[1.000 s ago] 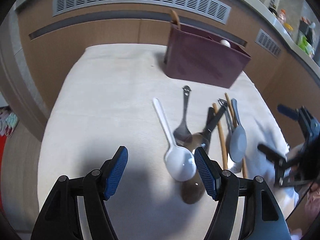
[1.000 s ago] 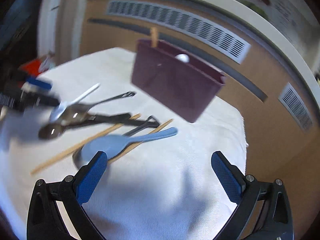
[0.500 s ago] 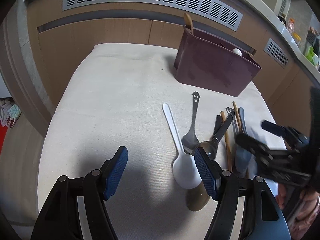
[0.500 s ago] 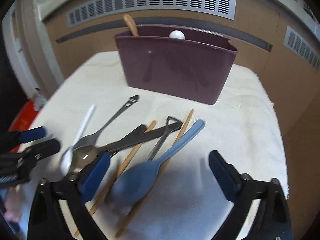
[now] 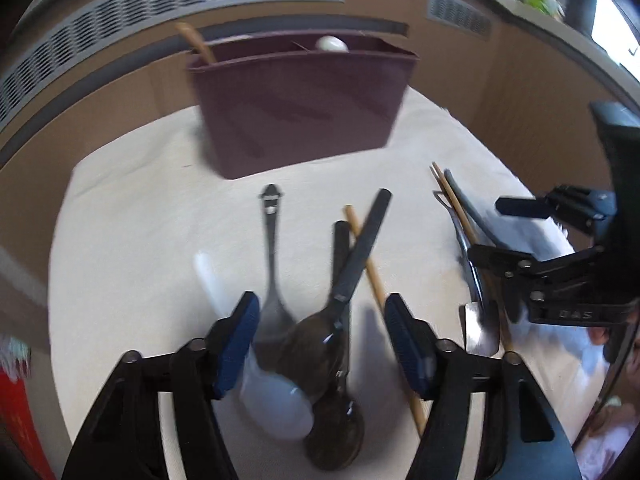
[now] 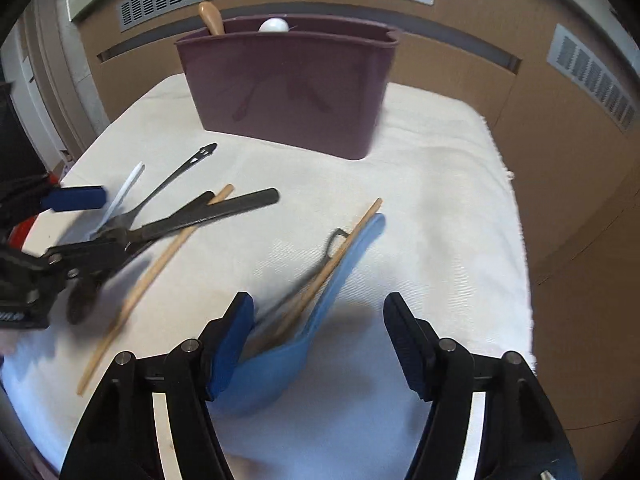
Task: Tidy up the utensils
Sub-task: 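Grasp the dark metal spoon with the left tool while the right tool grasps the blue spatula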
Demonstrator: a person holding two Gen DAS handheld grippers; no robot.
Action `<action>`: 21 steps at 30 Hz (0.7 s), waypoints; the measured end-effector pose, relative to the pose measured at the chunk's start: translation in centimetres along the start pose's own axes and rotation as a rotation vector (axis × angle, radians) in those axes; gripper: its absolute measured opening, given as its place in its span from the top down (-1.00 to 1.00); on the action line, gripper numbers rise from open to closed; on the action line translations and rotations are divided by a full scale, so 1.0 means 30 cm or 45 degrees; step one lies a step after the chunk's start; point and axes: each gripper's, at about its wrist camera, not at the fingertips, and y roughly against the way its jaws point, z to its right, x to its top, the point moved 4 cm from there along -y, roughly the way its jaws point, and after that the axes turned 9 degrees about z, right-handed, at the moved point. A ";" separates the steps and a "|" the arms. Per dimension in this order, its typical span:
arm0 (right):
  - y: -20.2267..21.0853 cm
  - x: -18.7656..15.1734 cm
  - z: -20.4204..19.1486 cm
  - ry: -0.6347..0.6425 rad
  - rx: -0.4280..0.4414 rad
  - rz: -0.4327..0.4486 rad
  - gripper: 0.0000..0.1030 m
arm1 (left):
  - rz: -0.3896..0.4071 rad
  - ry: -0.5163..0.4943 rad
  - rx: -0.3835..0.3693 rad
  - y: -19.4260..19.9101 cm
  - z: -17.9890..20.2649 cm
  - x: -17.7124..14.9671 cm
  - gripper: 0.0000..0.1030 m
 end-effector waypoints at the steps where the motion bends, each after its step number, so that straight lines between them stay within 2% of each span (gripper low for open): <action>1: 0.012 -0.002 0.006 0.002 0.003 0.009 -0.29 | -0.027 -0.021 -0.017 -0.023 0.010 0.011 0.01; 3: 0.051 -0.010 0.023 -0.019 0.046 0.032 -0.30 | -0.082 -0.056 -0.030 -0.075 0.024 0.038 0.06; 5: 0.059 -0.008 0.050 -0.047 0.074 0.035 -0.43 | -0.100 -0.074 -0.021 -0.104 0.029 0.069 0.10; 7: 0.065 -0.014 0.069 -0.078 0.090 0.037 -0.50 | -0.116 -0.072 -0.022 -0.125 0.035 0.096 0.39; 8: 0.056 -0.008 0.068 -0.092 0.095 0.033 -0.50 | -0.119 -0.066 -0.010 -0.132 0.039 0.109 0.67; 9: 0.054 -0.012 0.072 -0.108 0.099 0.029 -0.50 | -0.120 -0.063 0.006 -0.136 0.038 0.113 0.73; 12: 0.032 -0.020 0.083 -0.171 0.103 0.013 -0.50 | -0.070 0.017 0.056 -0.111 0.006 0.122 0.76; 16: 0.009 -0.012 0.104 -0.279 0.120 0.000 -0.49 | 0.036 0.266 0.121 -0.029 -0.089 0.092 0.76; 17: -0.003 -0.003 0.108 -0.302 0.118 -0.006 -0.45 | 0.051 0.307 0.135 -0.012 -0.108 0.082 0.76; 19: -0.039 0.014 0.104 -0.319 0.092 -0.039 0.02 | 0.090 0.417 0.145 0.031 -0.151 0.050 0.76; 21: -0.073 0.023 0.100 -0.329 0.056 -0.077 0.15 | 0.099 0.486 0.135 0.057 -0.178 0.021 0.76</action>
